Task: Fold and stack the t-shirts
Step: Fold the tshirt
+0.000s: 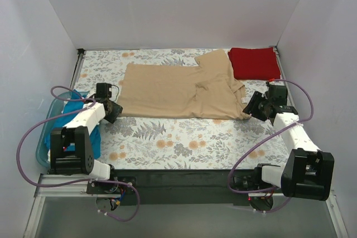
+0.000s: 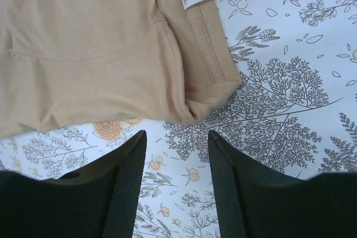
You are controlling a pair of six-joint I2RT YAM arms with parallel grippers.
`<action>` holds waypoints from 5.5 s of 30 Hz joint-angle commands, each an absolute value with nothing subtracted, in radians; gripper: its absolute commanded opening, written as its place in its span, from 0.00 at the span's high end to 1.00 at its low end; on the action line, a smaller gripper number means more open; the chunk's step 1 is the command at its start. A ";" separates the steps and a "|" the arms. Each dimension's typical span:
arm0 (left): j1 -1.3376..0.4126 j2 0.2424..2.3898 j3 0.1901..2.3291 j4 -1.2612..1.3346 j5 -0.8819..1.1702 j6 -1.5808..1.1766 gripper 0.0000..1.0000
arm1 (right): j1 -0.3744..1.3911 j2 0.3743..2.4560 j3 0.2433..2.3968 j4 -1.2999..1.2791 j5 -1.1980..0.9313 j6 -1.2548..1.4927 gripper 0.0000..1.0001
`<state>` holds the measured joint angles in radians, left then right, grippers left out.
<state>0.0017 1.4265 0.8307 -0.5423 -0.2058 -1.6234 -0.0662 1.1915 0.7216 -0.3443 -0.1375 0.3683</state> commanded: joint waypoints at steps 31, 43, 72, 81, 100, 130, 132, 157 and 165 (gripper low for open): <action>0.051 1.580 0.847 -0.472 -0.218 -1.661 0.85 | -0.077 1.333 0.658 -0.209 -0.118 0.403 0.44; 0.051 1.600 0.871 -0.512 -0.245 -1.643 1.00 | -0.078 1.368 0.681 -0.186 -0.107 0.413 0.92; 0.049 1.261 0.775 -0.703 -0.198 -1.690 1.00 | -0.265 1.101 0.667 -0.564 -0.135 0.479 0.99; 0.049 1.108 0.707 -0.761 -0.173 -1.726 1.00 | -0.305 0.983 0.617 -0.706 -0.147 0.482 0.98; 0.032 1.414 1.123 -0.500 -0.078 -1.546 0.64 | 0.035 1.305 1.037 -0.385 -0.199 0.348 0.02; -0.173 2.312 1.976 -0.638 -0.535 -1.313 0.72 | 0.129 1.861 1.491 -0.244 -0.113 0.164 0.05; -0.176 2.328 1.988 -0.661 -0.597 -1.322 0.72 | 0.129 1.871 1.499 -0.244 -0.117 0.163 0.05; -0.166 2.408 2.023 -0.729 -0.667 -1.319 1.00 | 0.130 1.943 1.529 -0.244 -0.141 0.170 0.06; -0.120 2.379 1.991 -0.735 -0.670 -1.315 1.00 | 0.129 2.037 1.638 -0.247 -0.100 0.100 0.05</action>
<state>-0.1547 2.4363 2.0232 -0.6880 -0.6384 -1.3163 0.1310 2.0064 1.5558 -0.2802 -0.1265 0.1509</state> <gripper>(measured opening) 0.014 0.949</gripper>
